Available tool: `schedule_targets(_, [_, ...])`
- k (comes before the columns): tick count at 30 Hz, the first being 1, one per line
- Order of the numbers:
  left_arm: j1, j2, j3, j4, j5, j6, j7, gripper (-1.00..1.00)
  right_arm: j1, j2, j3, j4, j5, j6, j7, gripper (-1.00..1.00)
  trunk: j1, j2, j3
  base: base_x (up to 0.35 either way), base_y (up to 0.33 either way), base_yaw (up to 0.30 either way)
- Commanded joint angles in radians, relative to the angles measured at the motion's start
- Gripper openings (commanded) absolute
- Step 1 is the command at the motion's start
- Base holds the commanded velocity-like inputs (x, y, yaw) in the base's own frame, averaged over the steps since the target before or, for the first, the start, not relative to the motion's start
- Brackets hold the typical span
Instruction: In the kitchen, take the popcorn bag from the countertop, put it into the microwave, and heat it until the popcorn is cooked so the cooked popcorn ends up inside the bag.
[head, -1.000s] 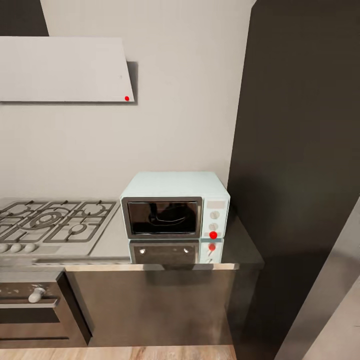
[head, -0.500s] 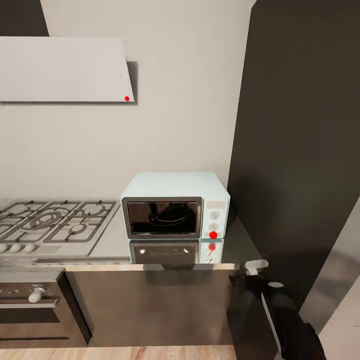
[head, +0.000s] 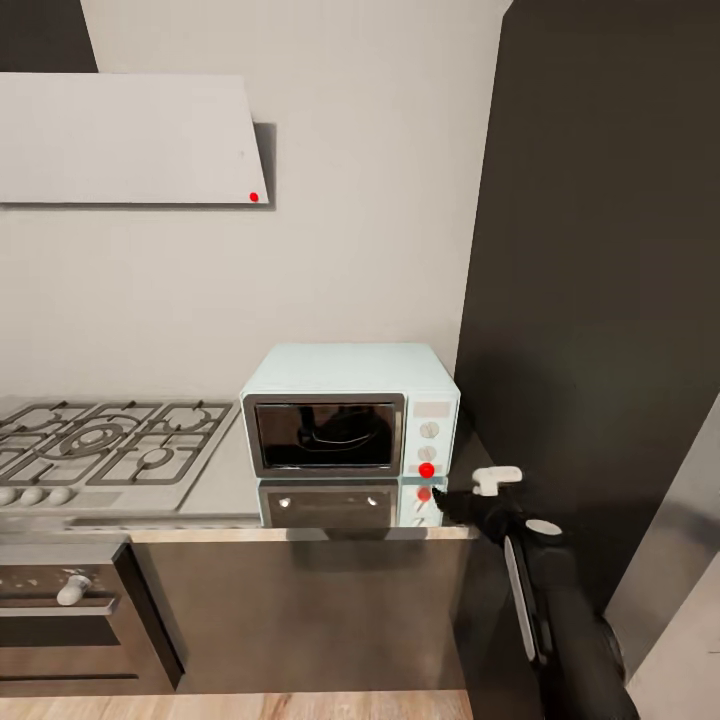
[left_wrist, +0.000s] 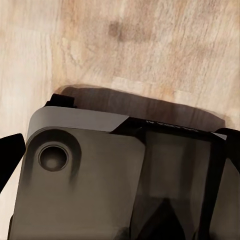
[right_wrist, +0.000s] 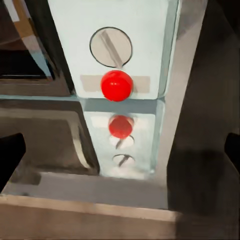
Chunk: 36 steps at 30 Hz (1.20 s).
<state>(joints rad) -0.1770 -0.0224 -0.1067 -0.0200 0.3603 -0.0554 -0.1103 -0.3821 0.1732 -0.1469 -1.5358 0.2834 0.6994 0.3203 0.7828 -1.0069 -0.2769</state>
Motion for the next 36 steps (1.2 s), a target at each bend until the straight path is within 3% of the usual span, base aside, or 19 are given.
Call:
schedule_targets(1, [-0.001, 0.000, -0.008, 0.002, 0.008, -0.004, -0.003, 1.00, -0.001, 0.001, -0.004, 0.021, 0.006, -0.068, 0.009, 1.00, 0.000, -0.001, -0.001, 0.000, 0.000, 0.000])
schedule_targets(4, [-0.001, -0.001, -0.010, 0.002, 0.004, -0.003, -0.004, 1.00, -0.001, 0.001, -0.003, 0.080, -0.016, -0.170, 0.000, 1.00, 0.000, -0.001, -0.001, 0.000, 0.000, 0.000])
schedule_targets(10, [-0.001, -0.001, -0.010, 0.000, 0.003, -0.003, -0.016, 1.00, -0.001, 0.001, -0.008, 0.117, -0.026, -0.224, -0.039, 1.00, 0.000, -0.001, -0.001, 0.000, 0.000, 0.000])
schedule_targets(21, [-0.001, 0.002, -0.011, 0.000, 0.003, -0.001, -0.018, 1.00, -0.001, 0.001, -0.007, 0.120, -0.028, -0.225, -0.083, 1.00, 0.000, -0.001, -0.001, 0.001, 0.000, 0.000])
schedule_targets(36, [-0.001, 0.002, -0.013, 0.000, 0.002, -0.003, -0.019, 1.00, -0.001, 0.001, 0.000, 0.120, -0.023, -0.213, -0.112, 1.00, 0.000, -0.001, -0.001, 0.213, 0.000, 0.000])
